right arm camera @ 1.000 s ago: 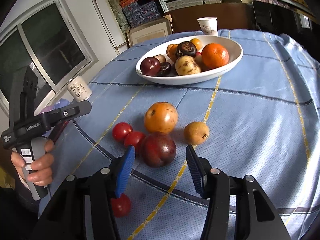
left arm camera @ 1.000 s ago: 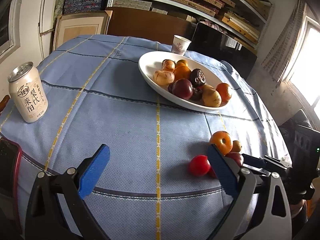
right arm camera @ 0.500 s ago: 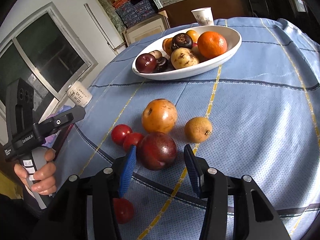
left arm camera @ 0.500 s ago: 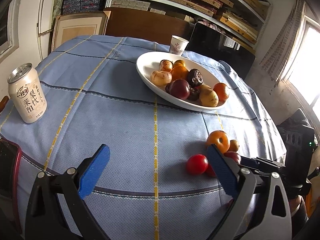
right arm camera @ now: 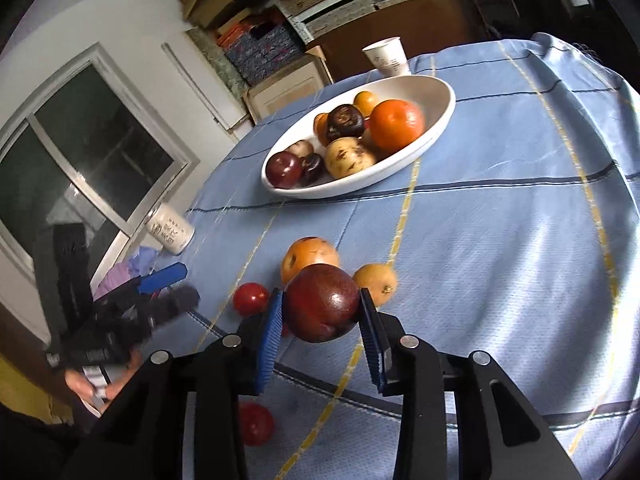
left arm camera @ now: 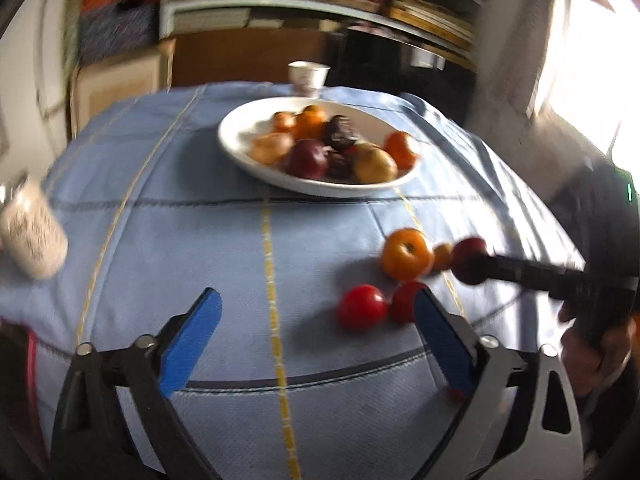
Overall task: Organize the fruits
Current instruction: 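Grasp a red tomato with the left tool while the right tool grasps the dark red plum, then release the tomato onto the plate from the left tool while the right tool releases the plum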
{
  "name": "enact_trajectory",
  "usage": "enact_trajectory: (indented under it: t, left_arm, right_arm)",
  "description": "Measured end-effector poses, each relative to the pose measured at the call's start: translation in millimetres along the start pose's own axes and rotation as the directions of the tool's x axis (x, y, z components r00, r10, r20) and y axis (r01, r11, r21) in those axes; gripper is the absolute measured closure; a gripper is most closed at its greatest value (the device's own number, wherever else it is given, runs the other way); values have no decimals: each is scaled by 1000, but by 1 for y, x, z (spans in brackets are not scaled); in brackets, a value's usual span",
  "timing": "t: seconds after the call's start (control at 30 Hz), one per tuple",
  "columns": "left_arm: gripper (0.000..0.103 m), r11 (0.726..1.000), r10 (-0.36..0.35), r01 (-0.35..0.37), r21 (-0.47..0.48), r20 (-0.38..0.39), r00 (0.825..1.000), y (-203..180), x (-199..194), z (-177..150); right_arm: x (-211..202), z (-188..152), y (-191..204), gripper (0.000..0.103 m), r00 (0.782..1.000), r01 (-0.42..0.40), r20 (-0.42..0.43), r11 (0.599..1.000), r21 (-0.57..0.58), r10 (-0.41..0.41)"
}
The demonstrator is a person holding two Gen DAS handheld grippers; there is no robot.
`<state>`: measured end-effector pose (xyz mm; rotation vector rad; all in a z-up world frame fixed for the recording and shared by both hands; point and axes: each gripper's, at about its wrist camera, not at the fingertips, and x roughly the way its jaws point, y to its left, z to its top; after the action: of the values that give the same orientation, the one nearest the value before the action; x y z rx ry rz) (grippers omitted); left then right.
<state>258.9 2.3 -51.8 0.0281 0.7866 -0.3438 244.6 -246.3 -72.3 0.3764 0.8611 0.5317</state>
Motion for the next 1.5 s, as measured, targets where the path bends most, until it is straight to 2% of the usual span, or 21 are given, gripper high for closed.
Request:
enact_trajectory:
  t: [0.03,0.1,0.13,0.3,0.4,0.47,0.67,0.8,0.83,1.03,1.23,1.37,1.5]
  left_arm:
    - [29,999,4,-4,39,-5,1000,-8,3,-2]
    - [43,998,-13,15,58,-32,999,-14,9,-4]
    - [46,998,-22,25,60,-48,999,-16,13,-5]
    - [48,997,-57,61,39,-78,995,-16,24,-4]
    - [56,997,-76,78,9,-110,991,-13,33,-2]
    - [57,996,-85,85,-4,-127,988,-12,38,-2]
    - [58,997,-79,80,1,-133,988,-15,42,-2]
    - [71,995,-93,95,7,-151,984,-18,46,-1]
    - [71,996,-87,90,13,-150,985,-19,45,-1]
    - [71,997,-81,82,-1,-139,987,-16,41,-2]
    - [71,998,-66,65,-24,-75,995,-7,23,5]
    - [71,997,-79,78,-24,-40,996,2,10,26]
    - [71,1000,-14,14,0,29,999,11,3,63]
  right_arm:
    - [0,0,0,65,1000,0,-1,1000,-1,0]
    - [-1,-1,2,65,1000,2,-1,1000,-8,-2]
    - [-1,-1,4,65,1000,1,-1,1000,-14,-1]
    - [-5,-1,4,65,1000,4,7,1000,-24,-3]
    - [-5,-1,1,65,1000,3,2,1000,-9,-3]
    - [-5,0,0,65,1000,3,0,1000,-4,-3]
    - [-6,-1,3,65,1000,4,2,1000,-16,-4]
    - [-6,-1,2,65,1000,9,7,1000,-16,-9]
    - [-7,-1,2,65,1000,12,8,1000,-17,-12]
    - [-7,-2,3,65,999,41,21,999,-33,-41]
    - [-9,1,7,65,998,54,42,997,-59,-52]
    - [-12,18,11,65,998,42,55,996,-77,-37]
    - [-13,45,22,65,992,82,107,988,-131,-68]
